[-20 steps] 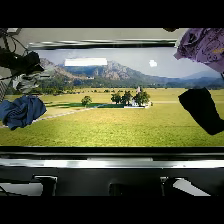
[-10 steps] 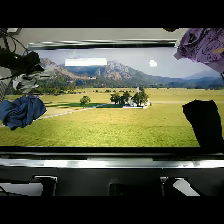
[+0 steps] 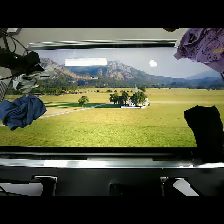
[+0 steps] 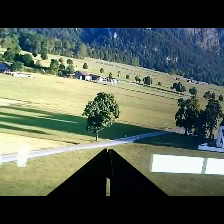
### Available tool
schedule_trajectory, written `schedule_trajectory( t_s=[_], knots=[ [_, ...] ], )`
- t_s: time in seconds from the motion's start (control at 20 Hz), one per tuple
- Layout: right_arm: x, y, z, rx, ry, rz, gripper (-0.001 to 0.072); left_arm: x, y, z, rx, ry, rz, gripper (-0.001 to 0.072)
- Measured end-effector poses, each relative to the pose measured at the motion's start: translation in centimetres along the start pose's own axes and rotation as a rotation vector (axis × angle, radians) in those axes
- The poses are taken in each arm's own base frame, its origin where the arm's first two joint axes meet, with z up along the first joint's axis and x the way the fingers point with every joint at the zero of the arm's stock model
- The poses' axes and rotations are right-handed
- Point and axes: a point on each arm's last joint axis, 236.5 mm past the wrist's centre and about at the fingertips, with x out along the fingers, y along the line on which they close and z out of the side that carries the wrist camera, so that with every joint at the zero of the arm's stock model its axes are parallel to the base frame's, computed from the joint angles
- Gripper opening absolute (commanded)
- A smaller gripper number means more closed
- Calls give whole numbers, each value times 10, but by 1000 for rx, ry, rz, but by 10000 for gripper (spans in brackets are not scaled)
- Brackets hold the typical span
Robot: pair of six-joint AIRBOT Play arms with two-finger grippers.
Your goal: Fold the clothes and pants, and hang the long-sleeved shirts on hangers.
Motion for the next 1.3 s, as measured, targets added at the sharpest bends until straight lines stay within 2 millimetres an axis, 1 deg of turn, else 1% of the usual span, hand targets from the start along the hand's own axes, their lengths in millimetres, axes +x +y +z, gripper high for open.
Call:
schedule_trajectory(
  t_s=[0.1,0.2,0.25,0.3,0.35,0.4,0.45,0.5,0.55,0.6,0.65,0.7,0.75,0.8,0.85,0.9,0.95,1.05,1.15,1.25,1.3],
  knots=[
    [-1,-7,0,-10,-3,-30,405,0,0,0,0,0,0,16],
    [-8,-12,5,-6,-28,-42,398,0,0,0,-2,0,0,16],
    [-17,-9,14,11,-68,-23,356,0,0,-1,-5,3,1,16],
    [-29,0,27,34,-127,25,329,0,0,-3,-10,11,2,16],
    [-45,17,40,61,-185,112,300,0,1,-5,-11,19,3,16],
    [-62,41,51,75,-234,218,296,-1,1,-6,-12,26,5,16],
    [-83,73,58,62,-280,343,293,-3,0,-8,-14,30,5,16],
    [-105,105,58,28,-311,454,256,-5,-2,-9,-10,31,4,16],
    [-126,138,52,-26,-335,554,187,-7,-5,-11,-5,31,1,16],
    [-146,173,34,-105,-347,644,178,-10,-9,-16,4,38,-2,16],
    [-162,204,10,-194,-346,713,175,-12,-14,-23,23,49,-3,16],
    [-176,235,-24,-304,-338,771,173,-15,-16,-31,45,62,6,15],
    [-188,262,-64,-423,-325,819,170,-17,-18,-41,61,74,17,15],
    [-195,281,-105,-539,-306,850,170,-19,-18,-54,75,86,30,15],
    [-202,295,-150,-671,-294,869,119,-21,-18,-65,87,90,37,15],
    [-205,301,-190,-788,-280,877,35,-23,-18,-79,95,94,41,15],
    [-206,302,-230,-909,-271,875,28,-25,-16,-92,98,94,45,15],
    [-205,294,-296,-1114,-246,863,28,-30,-9,-120,101,92,52,16],
    [-204,281,-344,-1267,-228,855,29,-36,-3,-145,102,76,52,16],
    [-204,269,-374,-1375,-219,851,29,-42,2,-158,107,48,57,16],
    [-203,264,-384,-1409,-216,851,29,-44,5,-163,109,38,60,17]
  ],
)
